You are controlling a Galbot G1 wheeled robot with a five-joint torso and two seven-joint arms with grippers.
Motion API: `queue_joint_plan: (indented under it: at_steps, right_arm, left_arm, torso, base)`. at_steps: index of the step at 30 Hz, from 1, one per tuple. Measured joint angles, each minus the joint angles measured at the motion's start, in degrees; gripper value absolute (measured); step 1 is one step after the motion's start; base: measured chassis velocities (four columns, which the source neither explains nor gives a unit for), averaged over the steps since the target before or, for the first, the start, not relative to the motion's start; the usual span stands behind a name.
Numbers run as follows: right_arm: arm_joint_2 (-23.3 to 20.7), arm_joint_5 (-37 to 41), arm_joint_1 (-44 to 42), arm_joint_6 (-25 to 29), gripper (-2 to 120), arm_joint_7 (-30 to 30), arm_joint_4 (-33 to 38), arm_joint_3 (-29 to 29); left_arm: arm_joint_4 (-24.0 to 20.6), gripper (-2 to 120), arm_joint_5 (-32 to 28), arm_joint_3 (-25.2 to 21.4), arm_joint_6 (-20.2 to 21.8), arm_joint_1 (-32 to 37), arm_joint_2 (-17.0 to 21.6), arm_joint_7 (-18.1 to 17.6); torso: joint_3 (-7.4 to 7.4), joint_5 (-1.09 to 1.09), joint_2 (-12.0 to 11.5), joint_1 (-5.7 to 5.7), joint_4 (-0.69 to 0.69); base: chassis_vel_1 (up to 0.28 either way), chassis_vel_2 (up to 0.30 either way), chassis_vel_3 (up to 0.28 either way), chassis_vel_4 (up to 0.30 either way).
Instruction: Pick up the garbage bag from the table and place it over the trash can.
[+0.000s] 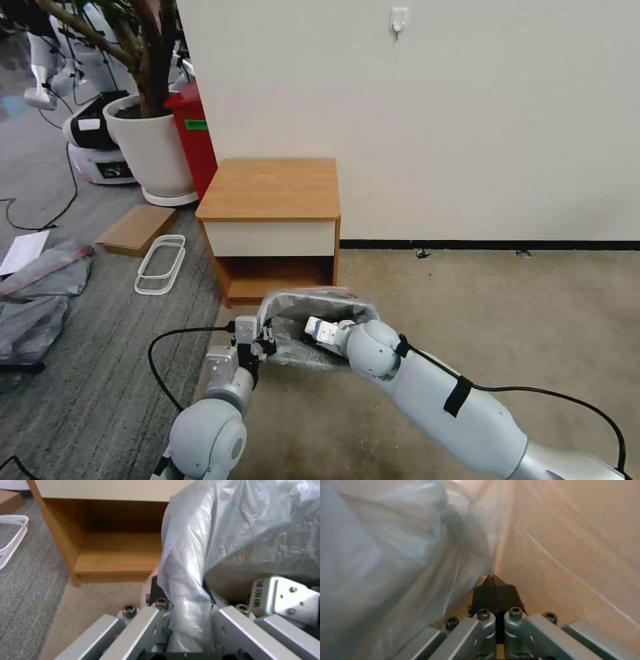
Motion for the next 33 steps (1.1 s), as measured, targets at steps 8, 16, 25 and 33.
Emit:
queue_joint_plan:
  at_steps: [8,16,25,33]
  right_arm:
    - [0.94,0.0,-0.08,0.03,0,-0.06,-2.22,0.55]
    - [1.32,-0.5,-0.48,0.07,0,-0.07,-3.29,0.59]
    - [1.76,-1.08,-0.49,0.11,0,-0.1,-3.69,0.3]
    - [0.7,-1.08,-0.44,0.16,0,-0.16,-3.19,0.38]
  left_arm:
    - [-0.52,2,-1.22,0.23,0.76,0.49,0.0,0.03]
    - [-0.96,2,-2.95,0.33,1.62,-0.05,0.01,-0.05]
    - [-0.62,2,-3.55,0.47,1.85,-0.36,-0.24,-0.16]
    - [-0.27,2,-5.71,0.36,2.21,-0.91,0.17,-0.79]
  torso:
    - [0.0,0.0,0.0,0.0,0.0]
    - [0.0,0.0,0.0,0.0,0.0]
    - [0.0,0.0,0.0,0.0,0.0]
    - [0.0,0.0,0.0,0.0,0.0]
  base:
    - [0.0,0.0,0.0,0.0]
    - [0.0,0.0,0.0,0.0]
    - [0.0,0.0,0.0,0.0]
    - [0.0,0.0,0.0,0.0]
